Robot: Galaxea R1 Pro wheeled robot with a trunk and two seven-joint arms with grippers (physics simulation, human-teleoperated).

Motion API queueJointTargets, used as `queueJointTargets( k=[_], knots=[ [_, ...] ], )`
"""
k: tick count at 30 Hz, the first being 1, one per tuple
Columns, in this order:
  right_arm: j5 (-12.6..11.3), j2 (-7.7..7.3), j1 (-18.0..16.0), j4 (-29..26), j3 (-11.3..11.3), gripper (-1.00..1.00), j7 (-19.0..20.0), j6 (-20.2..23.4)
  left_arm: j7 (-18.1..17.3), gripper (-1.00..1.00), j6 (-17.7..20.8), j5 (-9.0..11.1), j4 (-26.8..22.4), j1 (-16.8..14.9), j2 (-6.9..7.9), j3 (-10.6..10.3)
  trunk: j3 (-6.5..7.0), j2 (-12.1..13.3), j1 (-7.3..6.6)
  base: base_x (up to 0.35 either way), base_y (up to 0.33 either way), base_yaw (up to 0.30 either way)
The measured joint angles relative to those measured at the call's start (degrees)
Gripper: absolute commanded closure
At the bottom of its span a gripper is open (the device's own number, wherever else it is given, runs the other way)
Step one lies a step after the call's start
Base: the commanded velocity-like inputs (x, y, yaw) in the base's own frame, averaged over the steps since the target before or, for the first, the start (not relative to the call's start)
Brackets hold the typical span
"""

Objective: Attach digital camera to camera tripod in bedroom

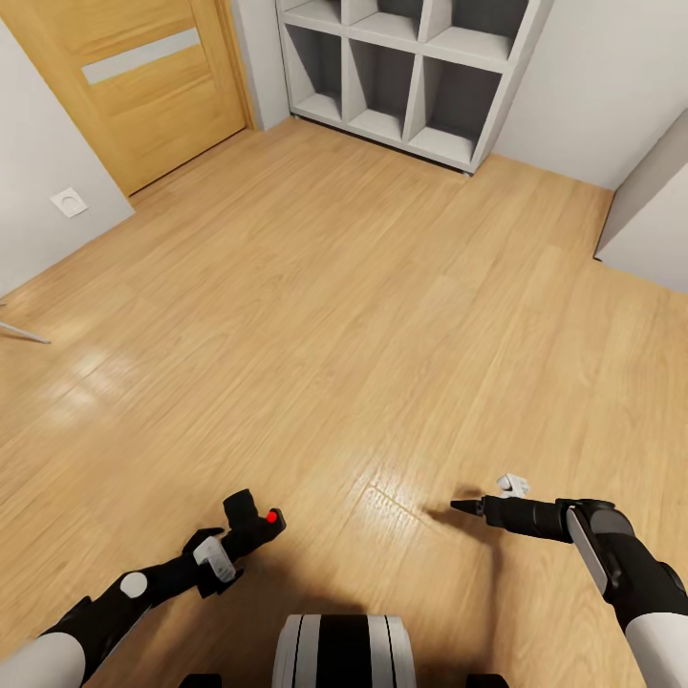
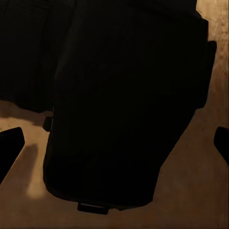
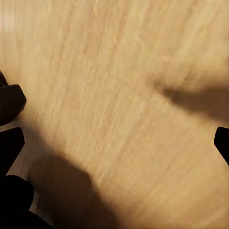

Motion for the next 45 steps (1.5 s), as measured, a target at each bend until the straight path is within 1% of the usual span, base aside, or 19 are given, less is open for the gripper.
queueJointTargets(
  k=[2, 7, 21, 28, 29, 39, 45],
  knots=[
    [0.0, 0.01, 0.0, 0.0, 0.0, -1.0, 0.0, 0.0, 0.2, -1.0, 0.4, -0.1, 0.8, 0.0, -0.61, -0.1, 0.0, 0.0, 0.0, 0.0, 0.0, 0.0],
    [0.0, -0.01, 0.0, 0.0, 0.0, -1.0, 0.0, 0.0, 0.3, -1.0, 0.8, -0.1, 1.7, 0.0, -1.27, -0.1, 0.0, 0.0, 0.0, 0.0, 0.0, 0.0],
    [0.1, 0.01, 0.0, 0.0, 0.0, -1.0, 0.1, 0.0, 0.4, -1.0, 0.9, -0.2, 1.9, 0.0, -1.4, 0.0, 0.0, 0.0, 0.0, 0.0, 0.0, 0.0],
    [0.1, 0.02, 0.0, 0.0, 0.0, -1.0, 0.0, 0.0, 2.5, -1.0, 1.0, -0.2, 1.9, 0.0, -1.4, 0.0, 0.0, 0.0, 0.0, 0.0, 0.0, 0.0],
    [0.1, 0.02, 0.0, 0.0, 0.0, -1.0, 0.0, 0.0, 2.5, 1.0, 1.0, -0.2, 1.9, 0.0, -1.4, 0.0, 0.0, 0.0, 0.0, 0.0, 0.0, 0.0],
    [0.2, 0.03, 0.0, 0.0, 0.0, -1.0, 0.0, 0.0, 2.7, 1.0, 0.9, -0.2, 1.8, 0.0, -1.4, -0.1, 0.0, 0.0, 0.0, 0.0, 0.0, 0.0],
    [0.1, 0.03, 0.0, 0.0, 0.0, -1.0, 0.1, -0.8, 2.7, 1.0, 0.8, 0.0, 1.3, 0.0, -1.39, 0.1, 0.0, 0.0, 0.0, 0.0, 0.0, 0.0]
  ],
)
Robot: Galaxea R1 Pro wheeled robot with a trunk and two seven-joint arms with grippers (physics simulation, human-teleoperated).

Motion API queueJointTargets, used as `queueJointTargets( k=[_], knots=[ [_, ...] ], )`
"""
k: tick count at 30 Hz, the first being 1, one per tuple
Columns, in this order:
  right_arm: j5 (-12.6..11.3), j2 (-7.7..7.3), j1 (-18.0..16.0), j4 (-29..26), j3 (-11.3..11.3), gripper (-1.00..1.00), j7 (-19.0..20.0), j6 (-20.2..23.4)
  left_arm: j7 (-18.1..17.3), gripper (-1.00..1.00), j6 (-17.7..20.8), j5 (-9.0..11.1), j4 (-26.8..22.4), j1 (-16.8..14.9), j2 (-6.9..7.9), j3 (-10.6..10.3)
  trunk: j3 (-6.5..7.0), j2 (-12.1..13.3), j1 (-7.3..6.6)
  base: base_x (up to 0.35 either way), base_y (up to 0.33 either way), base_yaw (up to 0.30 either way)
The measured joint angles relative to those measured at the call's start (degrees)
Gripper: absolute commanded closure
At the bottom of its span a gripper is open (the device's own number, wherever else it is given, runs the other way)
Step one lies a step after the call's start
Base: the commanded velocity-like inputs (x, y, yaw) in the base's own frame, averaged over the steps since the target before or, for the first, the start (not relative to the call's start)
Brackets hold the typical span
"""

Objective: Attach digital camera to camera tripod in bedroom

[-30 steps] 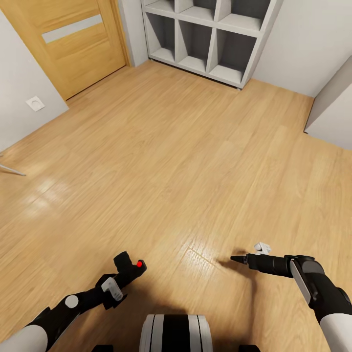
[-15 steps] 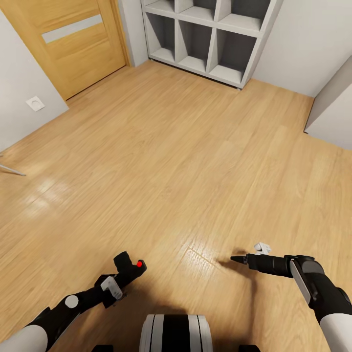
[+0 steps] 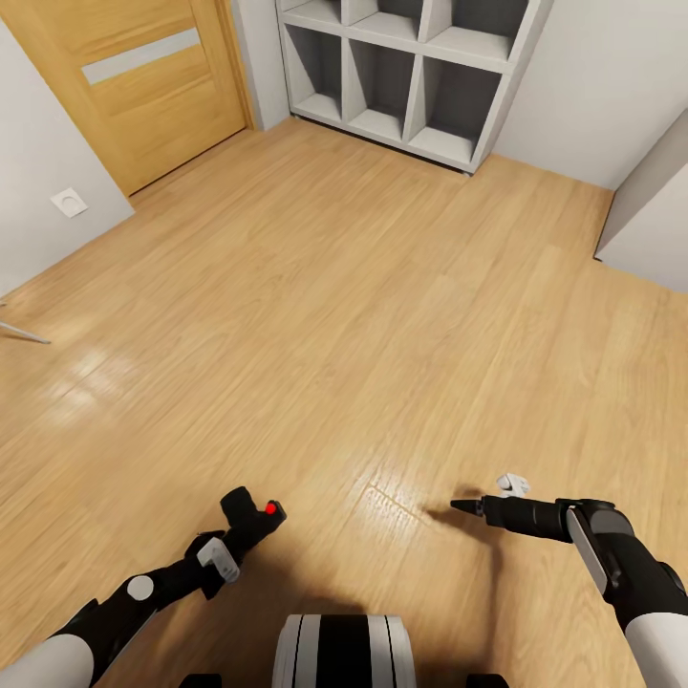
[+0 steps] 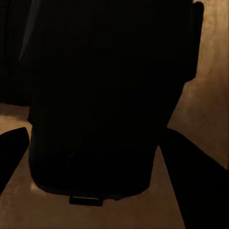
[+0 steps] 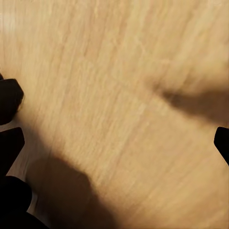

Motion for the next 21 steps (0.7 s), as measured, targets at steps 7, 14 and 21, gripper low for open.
queueJointTargets(
  k=[7, 14, 21],
  knots=[
    [0.0, 0.0, 0.0, 0.0, 0.0, -1.0, 0.0, -0.1, -1.0, 1.0, -0.1, 3.7, -10.2, 0.0, -0.33, 1.2, 0.0, 0.0, 0.0, 0.0, 0.0, 0.0],
    [0.1, 0.0, 0.0, 0.0, 0.0, -1.0, 0.0, -0.1, -18.8, 1.0, 1.3, 38.1, -12.2, 0.0, -9.0, 2.0, 0.0, 0.0, 0.0, 0.0, 0.0, 0.0],
    [0.1, 0.0, 0.0, 0.0, 0.0, -1.0, 0.0, -0.1, -12.7, 1.0, 9.2, 49.0, -8.8, 0.0, -11.71, 3.4, 0.0, 0.0, 0.0, 0.0, 0.0, 0.0]
  ],
)
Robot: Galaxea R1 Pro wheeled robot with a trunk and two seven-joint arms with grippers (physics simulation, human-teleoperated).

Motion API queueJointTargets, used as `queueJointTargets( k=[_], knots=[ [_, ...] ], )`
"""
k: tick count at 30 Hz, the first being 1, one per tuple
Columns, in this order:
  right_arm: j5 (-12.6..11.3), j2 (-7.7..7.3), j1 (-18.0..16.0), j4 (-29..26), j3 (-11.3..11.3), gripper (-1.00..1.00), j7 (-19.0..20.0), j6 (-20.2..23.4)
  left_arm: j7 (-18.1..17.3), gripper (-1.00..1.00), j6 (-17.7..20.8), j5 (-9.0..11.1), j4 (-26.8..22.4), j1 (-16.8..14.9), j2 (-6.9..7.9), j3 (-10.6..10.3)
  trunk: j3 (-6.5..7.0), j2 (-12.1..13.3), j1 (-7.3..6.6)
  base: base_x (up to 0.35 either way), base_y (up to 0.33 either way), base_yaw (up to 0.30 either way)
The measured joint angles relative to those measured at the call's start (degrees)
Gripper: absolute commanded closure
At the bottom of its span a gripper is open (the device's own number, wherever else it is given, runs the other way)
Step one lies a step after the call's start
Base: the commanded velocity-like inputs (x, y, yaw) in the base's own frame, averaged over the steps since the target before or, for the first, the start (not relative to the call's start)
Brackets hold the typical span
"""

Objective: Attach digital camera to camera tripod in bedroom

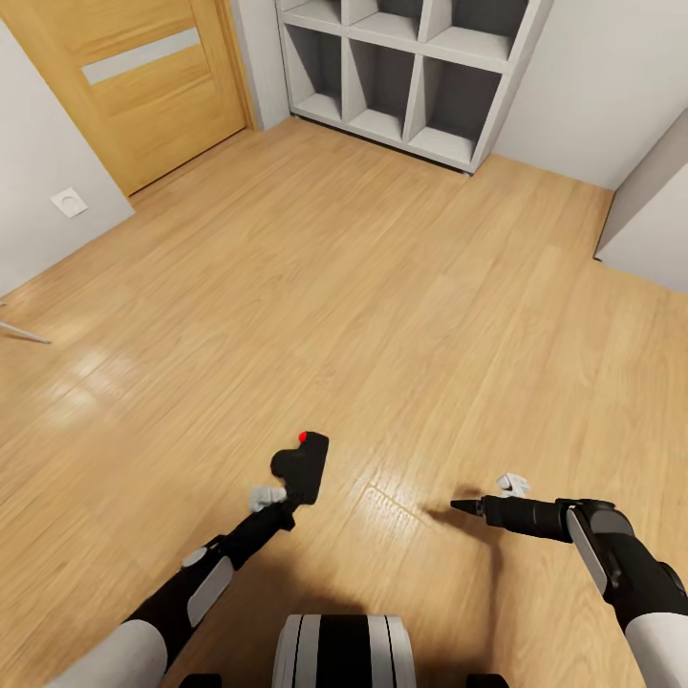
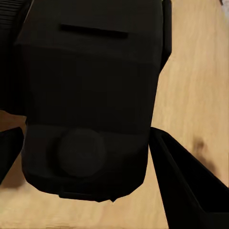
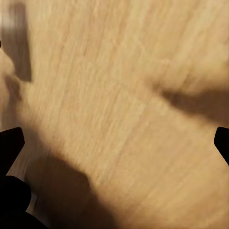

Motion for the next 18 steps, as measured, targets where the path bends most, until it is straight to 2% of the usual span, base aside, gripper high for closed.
queueJointTargets(
  k=[3, 4, 5, 7, 8, 9, 12, 14, 15, 17, 18],
  knots=[
    [0.0, 0.0, 0.0, 0.0, 0.0, -1.0, 0.0, 0.0, 1.6, 1.0, 1.1, 1.5, -0.3, 0.0, -1.24, -0.1, 0.0, 0.0, 0.0, 0.0, 0.0, 0.0],
    [0.0, 0.01, 0.0, 0.0, 0.0, -1.0, 0.0, 0.0, 2.7, 1.0, 1.3, 1.8, -0.5, 0.0, -2.27, -0.3, 0.0, 0.0, 0.0, 0.0, 0.0, 0.0],
    [0.0, 0.01, 0.0, 0.0, 0.1, -1.0, 0.0, 0.0, 7.3, 1.0, 1.7, 2.0, -0.6, 0.0, -5.36, -0.3, 0.0, 0.0, 0.0, 0.0, 0.0, 0.0],
    [0.0, 0.01, 0.0, 0.0, 0.1, -1.0, 0.0, 0.0, 11.0, 1.0, 1.7, 1.3, -0.6, 0.0, -7.48, -0.7, 0.0, 0.0, 0.0, 0.0, 0.0, 0.0],
    [0.0, 0.01, 0.0, 0.0, 0.1, -1.0, 0.0, 0.0, 12.5, 1.0, 1.7, 1.0, -0.6, 0.0, -7.97, -0.8, 0.0, 0.0, 0.0, 0.0, 0.0, 0.0],
    [0.0, 0.01, 0.0, 0.0, 0.1, -1.0, 0.0, 0.0, 15.5, 1.0, 1.7, 0.3, -0.6, 0.0, -8.81, -0.9, 0.0, 0.0, 0.0, 0.0, 0.0, 0.0],
    [0.0, 0.02, 0.0, 0.0, 0.1, -1.0, 0.0, 0.0, 21.5, 1.0, 1.8, -1.0, -1.0, 0.0, -10.18, -1.6, 0.01, 0.0, -0.01, 0.0, 0.0, 0.0],
    [0.0, 0.01, 0.0, 0.0, 0.1, -1.0, 0.0, 0.0, 27.1, 1.0, 3.0, -2.2, -2.6, 0.0, -11.32, -2.3, 0.0, 0.0, -0.01, 0.0, 0.0, 0.0],
    [0.0, 0.01, 0.0, 0.0, 0.1, -1.0, 0.0, 0.0, 28.4, 1.0, 3.6, -2.6, -3.1, 0.0, -11.49, -2.5, 0.0, 0.0, -0.01, 0.0, 0.0, 0.0],
    [0.0, 0.01, 0.0, 0.0, 0.1, -1.0, 0.0, 0.0, 31.4, 1.0, 6.4, -4.0, -4.9, 0.0, -11.77, -2.9, 0.0, 0.0, -0.01, 0.0, 0.0, 0.0],
    [0.0, 0.01, 0.0, 0.0, 0.1, -1.0, 0.0, 0.0, 32.9, 1.0, 9.0, -5.3, -6.1, 0.0, -11.85, -3.0, 0.01, 0.0, -0.01, 0.0, 0.0, 0.0]
  ],
)
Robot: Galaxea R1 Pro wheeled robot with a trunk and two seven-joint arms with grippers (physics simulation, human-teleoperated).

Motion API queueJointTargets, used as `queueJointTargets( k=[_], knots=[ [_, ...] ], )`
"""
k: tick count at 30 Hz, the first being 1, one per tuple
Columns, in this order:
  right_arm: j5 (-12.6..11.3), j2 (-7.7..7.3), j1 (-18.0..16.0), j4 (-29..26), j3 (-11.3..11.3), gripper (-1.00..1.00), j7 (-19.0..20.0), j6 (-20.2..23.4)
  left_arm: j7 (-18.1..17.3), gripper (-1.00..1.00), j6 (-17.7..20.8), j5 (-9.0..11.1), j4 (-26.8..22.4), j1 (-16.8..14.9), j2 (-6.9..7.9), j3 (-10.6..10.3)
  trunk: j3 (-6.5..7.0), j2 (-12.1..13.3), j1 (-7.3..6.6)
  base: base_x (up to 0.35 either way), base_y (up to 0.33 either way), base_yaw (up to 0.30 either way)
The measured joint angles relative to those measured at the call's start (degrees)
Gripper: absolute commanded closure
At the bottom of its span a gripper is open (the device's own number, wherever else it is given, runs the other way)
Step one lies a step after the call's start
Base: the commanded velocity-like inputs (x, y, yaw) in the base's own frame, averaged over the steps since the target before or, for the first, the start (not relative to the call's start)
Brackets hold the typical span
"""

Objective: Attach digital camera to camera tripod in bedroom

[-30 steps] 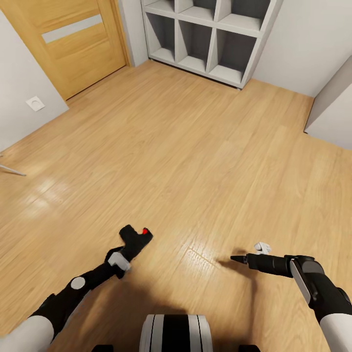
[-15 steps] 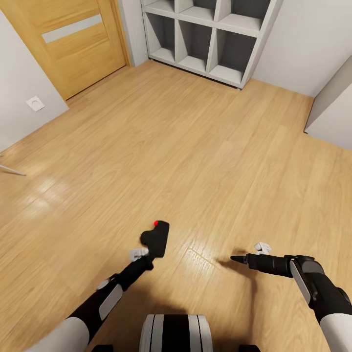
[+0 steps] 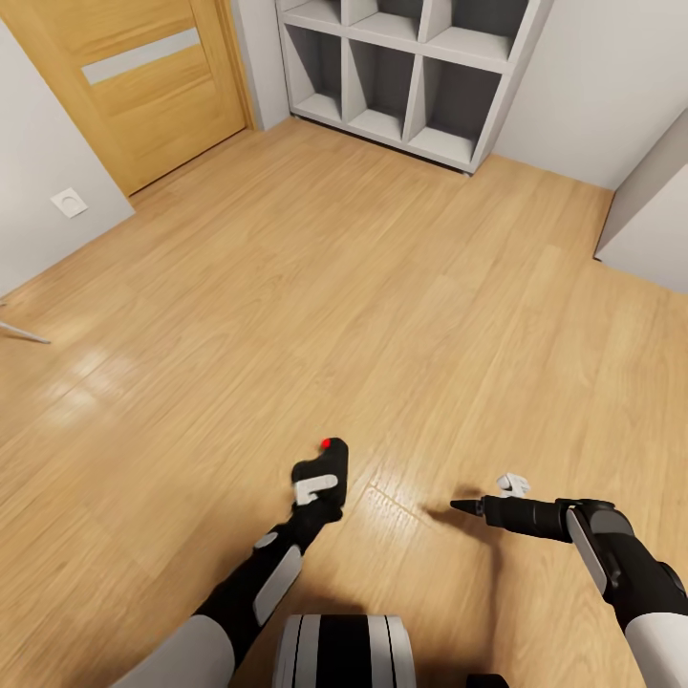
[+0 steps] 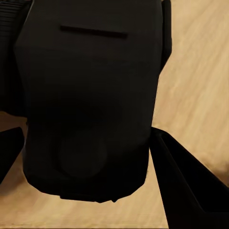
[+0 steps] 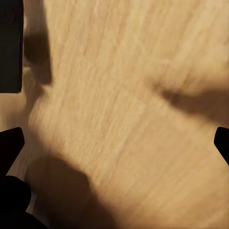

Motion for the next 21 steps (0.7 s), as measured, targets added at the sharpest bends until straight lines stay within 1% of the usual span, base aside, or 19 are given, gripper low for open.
queueJointTargets(
  k=[1, 2, 3, 4, 6, 11, 17, 18, 19, 21],
  knots=[
    [0.0, 0.0, 0.0, 0.0, 0.0, -1.0, 0.0, 0.0, 0.6, 1.0, 1.4, -0.8, -0.7, 0.0, -0.02, -0.1, 0.0, 0.0, 0.0, 0.0, 0.0, 0.0],
    [0.0, 0.0, 0.0, 0.0, 0.0, -1.0, 0.0, 0.0, 1.6, 1.0, 4.2, -2.2, -1.9, 0.0, -0.04, -0.4, 0.0, 0.0, 0.0, 0.0, 0.0, 0.0],
    [0.0, 0.0, 0.0, 0.0, 0.0, -1.0, 0.0, 0.0, 3.3, 1.0, 10.2, -4.2, -4.6, 0.0, 0.02, -0.5, 0.0, 0.0, 0.0, 0.0, 0.0, 0.0],
    [0.0, -0.01, 0.0, 0.0, 0.0, -1.0, 0.0, 0.0, 3.7, 1.0, 11.7, -4.5, -5.2, 0.0, 0.04, -0.5, 0.0, 0.0, 0.0, 0.0, 0.0, 0.0],
    [0.0, 0.04, 0.0, 0.0, 0.0, -1.0, -0.1, 0.0, 4.0, 1.0, 12.8, -4.9, -5.7, 0.0, 0.05, -0.6, 0.0, 0.0, 0.0, 0.0, 0.0, 0.0],
    [0.0, 0.01, 0.0, 0.0, 0.0, -1.0, 0.0, 0.0, 4.3, 1.0, 13.5, -5.6, -5.8, 0.0, 0.03, -0.8, 0.0, 0.0, 0.0, 0.0, 0.0, 0.0],
    [0.0, 0.0, 0.0, 0.0, 0.0, -1.0, 0.0, 0.0, 4.8, 1.0, 11.5, -5.1, -5.1, 0.0, -0.07, -1.1, 0.0, 0.0, 0.0, 0.0, 0.0, 0.0],
    [0.0, 0.0, 0.0, 0.0, 0.0, -1.0, 0.0, 0.0, 5.7, 1.0, 11.0, -5.3, -5.0, 0.0, -0.06, -1.0, 0.0, 0.0, 0.0, 0.0, 0.0, 0.0],
    [0.0, -0.01, 0.0, 0.0, 0.0, -1.0, 0.0, 0.0, 8.8, 1.0, 10.4, -5.5, -4.9, 0.0, -0.08, -0.7, 0.0, 0.0, 0.0, 0.0, 0.0, 0.0],
    [0.0, 0.0, 0.0, 0.0, 0.0, -1.0, 0.0, 0.0, 11.2, 1.0, 10.2, -5.8, -5.3, 0.0, -0.03, -0.5, 0.0, 0.0, 0.01, 0.0, 0.0, 0.0]
  ],
)
